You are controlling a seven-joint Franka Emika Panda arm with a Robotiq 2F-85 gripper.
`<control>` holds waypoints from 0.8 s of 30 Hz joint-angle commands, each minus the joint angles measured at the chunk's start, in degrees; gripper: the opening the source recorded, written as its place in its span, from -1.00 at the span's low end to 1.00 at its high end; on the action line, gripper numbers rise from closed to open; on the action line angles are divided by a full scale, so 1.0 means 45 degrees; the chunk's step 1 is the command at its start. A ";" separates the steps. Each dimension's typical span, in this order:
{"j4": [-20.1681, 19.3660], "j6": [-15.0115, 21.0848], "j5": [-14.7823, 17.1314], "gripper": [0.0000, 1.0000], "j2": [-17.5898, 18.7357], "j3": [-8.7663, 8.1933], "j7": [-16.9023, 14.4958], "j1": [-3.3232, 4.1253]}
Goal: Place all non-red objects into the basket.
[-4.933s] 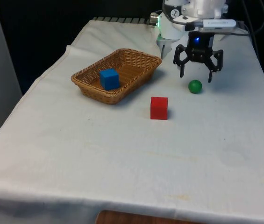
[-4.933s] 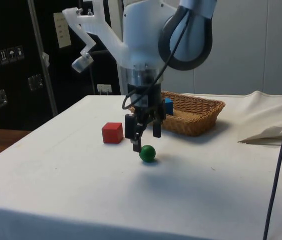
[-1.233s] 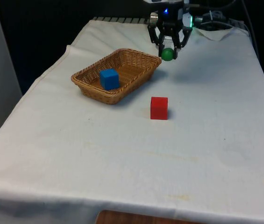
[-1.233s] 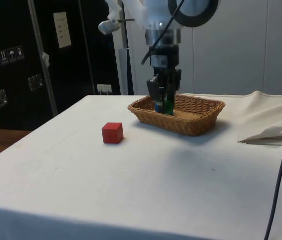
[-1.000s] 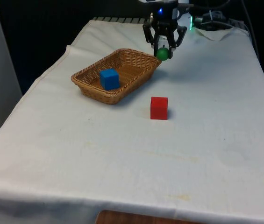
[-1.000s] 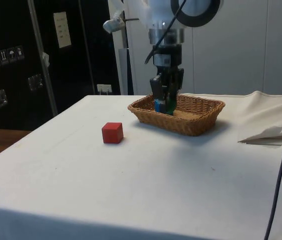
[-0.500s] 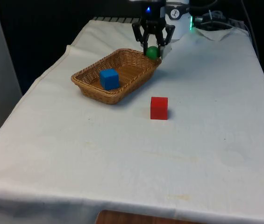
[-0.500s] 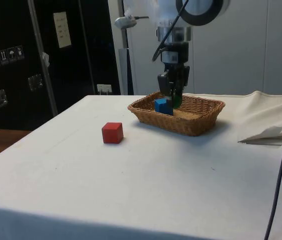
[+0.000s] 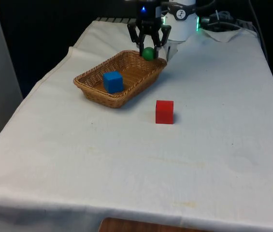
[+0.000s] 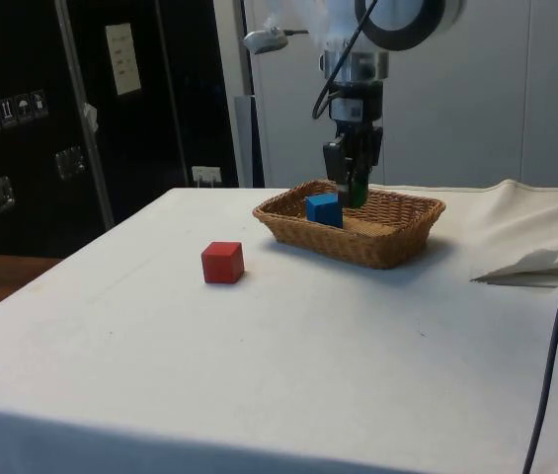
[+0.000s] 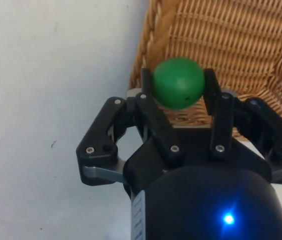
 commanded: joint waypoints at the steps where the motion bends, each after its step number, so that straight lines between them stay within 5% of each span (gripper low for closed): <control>1: -0.0089 0.0153 -0.0102 -1.00 -0.0064 -0.0064 -0.0051 -0.0064; 24: 0.0064 0.0879 -0.0191 -1.00 0.0713 -0.1095 -0.1222 -0.0064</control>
